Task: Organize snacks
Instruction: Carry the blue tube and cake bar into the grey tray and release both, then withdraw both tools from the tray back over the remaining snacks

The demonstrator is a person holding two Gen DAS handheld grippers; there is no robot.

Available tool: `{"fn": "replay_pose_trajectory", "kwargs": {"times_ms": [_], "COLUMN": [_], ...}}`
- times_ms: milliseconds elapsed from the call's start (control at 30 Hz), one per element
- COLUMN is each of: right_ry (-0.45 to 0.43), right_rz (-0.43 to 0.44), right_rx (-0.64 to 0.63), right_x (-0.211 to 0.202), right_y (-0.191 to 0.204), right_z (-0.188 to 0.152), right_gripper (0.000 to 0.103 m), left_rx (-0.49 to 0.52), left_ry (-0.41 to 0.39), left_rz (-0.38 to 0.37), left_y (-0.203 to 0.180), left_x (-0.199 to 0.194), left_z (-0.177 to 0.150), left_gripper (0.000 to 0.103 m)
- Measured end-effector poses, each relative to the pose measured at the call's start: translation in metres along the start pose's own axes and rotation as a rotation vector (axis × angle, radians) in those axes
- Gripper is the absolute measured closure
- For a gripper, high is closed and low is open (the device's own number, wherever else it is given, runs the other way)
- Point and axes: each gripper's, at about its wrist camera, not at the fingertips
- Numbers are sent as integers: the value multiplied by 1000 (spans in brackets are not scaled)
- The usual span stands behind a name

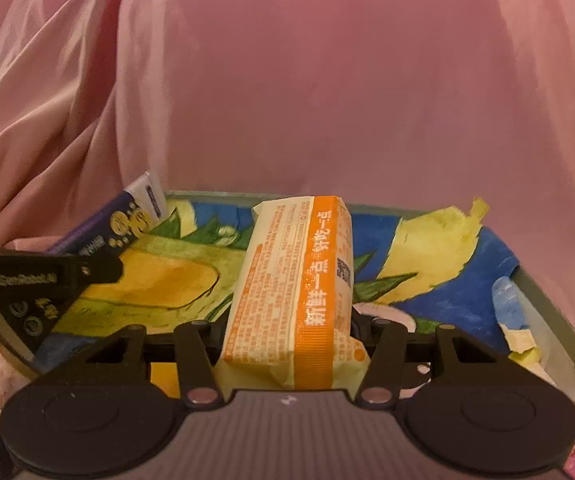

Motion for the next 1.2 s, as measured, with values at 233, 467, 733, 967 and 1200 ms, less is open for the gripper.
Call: {"fn": "replay_pose_trajectory", "kwargs": {"times_ms": [233, 467, 733, 967, 1200], "right_ry": [-1, 17, 32, -7, -99], "right_rz": [23, 29, 22, -6, -21], "right_rx": [-24, -14, -20, -9, 10], "right_x": [-15, -28, -26, -32, -63], "right_y": [0, -4, -2, -4, -12], "right_z": [-16, -27, -27, -22, -21], "right_gripper": [47, 48, 46, 31, 13], "left_rx": [68, 97, 121, 74, 39], "left_ry": [-5, 7, 12, -39, -132], "left_rz": [-15, -19, 3, 7, 23], "left_y": [-7, -12, -15, -14, -20], "left_x": [-11, -20, -14, -30, -63], "left_z": [-16, -21, -14, -13, -10], "left_gripper": [92, 92, 78, 42, 14]}}
Point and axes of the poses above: each gripper's, at about its wrist camera, not at the fingertips, and x roughly the way its jaws point, y to its left, z to its top, and after that the axes turned 8 degrees about -z, right-handed
